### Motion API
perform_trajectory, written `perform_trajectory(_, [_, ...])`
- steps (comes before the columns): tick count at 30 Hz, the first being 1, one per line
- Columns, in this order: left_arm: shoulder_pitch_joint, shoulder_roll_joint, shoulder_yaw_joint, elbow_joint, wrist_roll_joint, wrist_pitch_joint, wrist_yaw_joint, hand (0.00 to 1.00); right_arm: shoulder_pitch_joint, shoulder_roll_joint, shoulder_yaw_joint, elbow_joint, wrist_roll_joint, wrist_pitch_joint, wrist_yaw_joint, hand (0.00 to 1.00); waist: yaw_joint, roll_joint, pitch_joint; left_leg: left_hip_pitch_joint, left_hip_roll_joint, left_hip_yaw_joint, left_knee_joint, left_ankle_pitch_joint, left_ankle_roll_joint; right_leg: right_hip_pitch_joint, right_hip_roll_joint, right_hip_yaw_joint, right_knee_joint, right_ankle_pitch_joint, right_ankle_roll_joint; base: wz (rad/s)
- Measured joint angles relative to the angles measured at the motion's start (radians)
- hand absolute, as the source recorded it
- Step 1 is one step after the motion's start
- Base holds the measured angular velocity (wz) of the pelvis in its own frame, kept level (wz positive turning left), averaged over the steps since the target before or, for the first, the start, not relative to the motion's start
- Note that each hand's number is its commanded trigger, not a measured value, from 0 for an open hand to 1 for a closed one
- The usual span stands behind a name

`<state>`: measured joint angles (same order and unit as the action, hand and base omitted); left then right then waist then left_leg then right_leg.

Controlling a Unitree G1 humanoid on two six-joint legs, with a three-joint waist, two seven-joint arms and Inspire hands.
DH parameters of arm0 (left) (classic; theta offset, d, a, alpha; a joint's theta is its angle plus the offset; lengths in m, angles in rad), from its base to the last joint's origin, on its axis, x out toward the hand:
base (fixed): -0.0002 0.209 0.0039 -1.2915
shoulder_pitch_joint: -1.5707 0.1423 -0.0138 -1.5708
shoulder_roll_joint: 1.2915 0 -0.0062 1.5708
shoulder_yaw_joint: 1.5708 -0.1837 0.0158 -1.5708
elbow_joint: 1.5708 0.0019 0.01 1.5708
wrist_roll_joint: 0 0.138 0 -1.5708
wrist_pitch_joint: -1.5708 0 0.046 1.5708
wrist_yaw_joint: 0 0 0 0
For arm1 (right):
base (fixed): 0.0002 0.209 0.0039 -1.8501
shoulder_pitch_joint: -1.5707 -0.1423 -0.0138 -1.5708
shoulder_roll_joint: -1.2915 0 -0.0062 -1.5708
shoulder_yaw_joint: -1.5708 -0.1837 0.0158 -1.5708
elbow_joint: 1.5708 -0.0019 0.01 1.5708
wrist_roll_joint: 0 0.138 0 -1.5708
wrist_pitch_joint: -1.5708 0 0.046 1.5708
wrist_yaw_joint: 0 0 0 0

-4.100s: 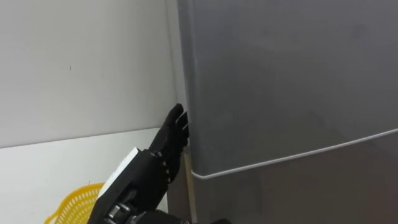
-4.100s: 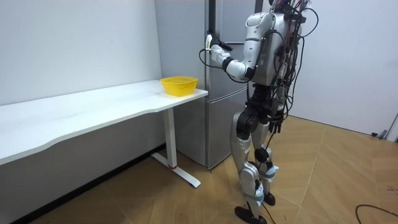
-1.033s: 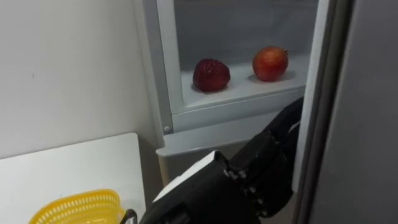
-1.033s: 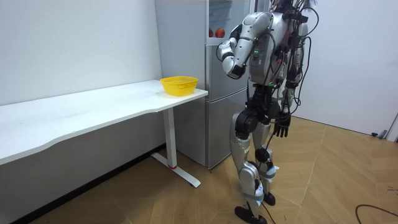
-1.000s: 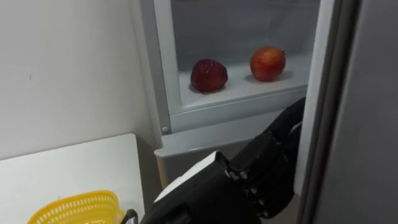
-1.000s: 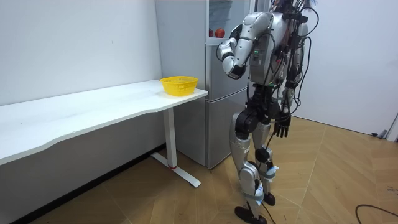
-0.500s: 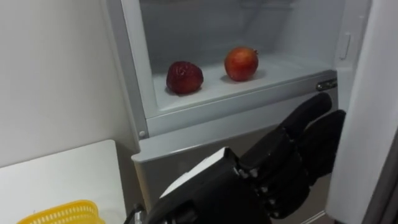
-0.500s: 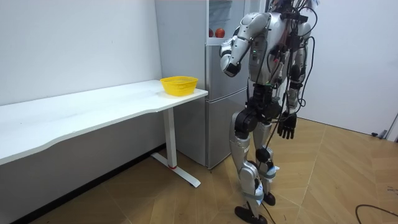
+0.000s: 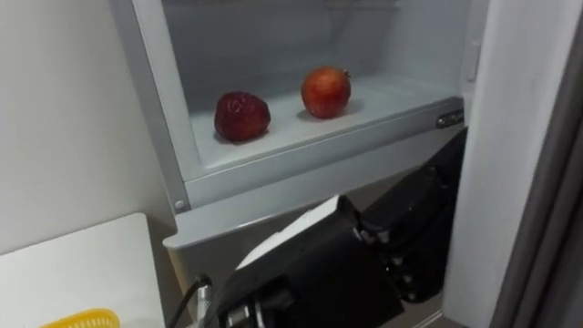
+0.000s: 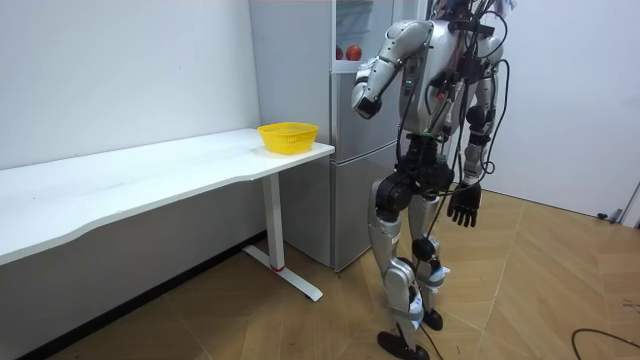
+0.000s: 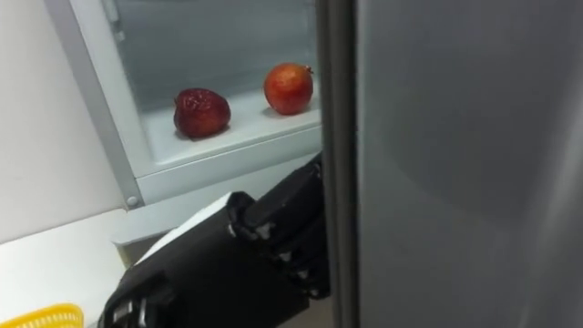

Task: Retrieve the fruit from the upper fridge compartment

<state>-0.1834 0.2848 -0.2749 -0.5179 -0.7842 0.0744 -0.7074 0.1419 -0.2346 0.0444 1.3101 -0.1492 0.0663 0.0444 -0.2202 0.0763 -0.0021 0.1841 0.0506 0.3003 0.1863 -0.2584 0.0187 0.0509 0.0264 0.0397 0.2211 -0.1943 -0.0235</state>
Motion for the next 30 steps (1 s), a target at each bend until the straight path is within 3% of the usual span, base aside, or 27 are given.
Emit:
perform_trajectory(10, [-0.015,-0.001,-0.010,0.007,0.000,0.001,0.030,0.00,-0.003,-0.001,-0.022,0.021,0.009,0.000,0.000,0.00,-0.046,0.004,0.0053,-0.001,0.000,0.002,0.000,0.000,0.000,0.002,0.000,0.001,-0.017,0.004,0.003,0.00])
perform_trajectory(21, [-0.083,-0.008,-0.095,0.014,-0.010,0.001,0.058,0.00,-0.005,-0.005,-0.021,0.050,0.026,-0.003,0.002,0.00,-0.080,-0.001,0.0116,0.001,0.002,0.014,-0.007,0.000,0.000,0.001,0.010,0.017,-0.017,0.007,0.003,-0.04])
perform_trajectory(24, [-0.119,-0.017,-0.129,0.031,-0.015,0.001,0.060,0.00,-0.010,-0.005,-0.020,0.052,0.024,-0.001,0.002,0.00,-0.089,-0.003,0.0138,0.001,0.003,0.020,-0.010,0.000,0.000,0.001,0.011,0.025,-0.018,0.007,0.002,-0.04])
perform_trajectory(30, [-0.134,-0.034,-0.169,0.063,-0.031,0.003,0.054,0.00,-0.028,-0.005,-0.020,0.052,0.025,0.001,0.003,0.00,-0.112,-0.007,0.0166,0.003,0.005,0.020,-0.016,0.000,0.000,-0.002,0.013,0.028,-0.018,0.009,0.000,-0.02])
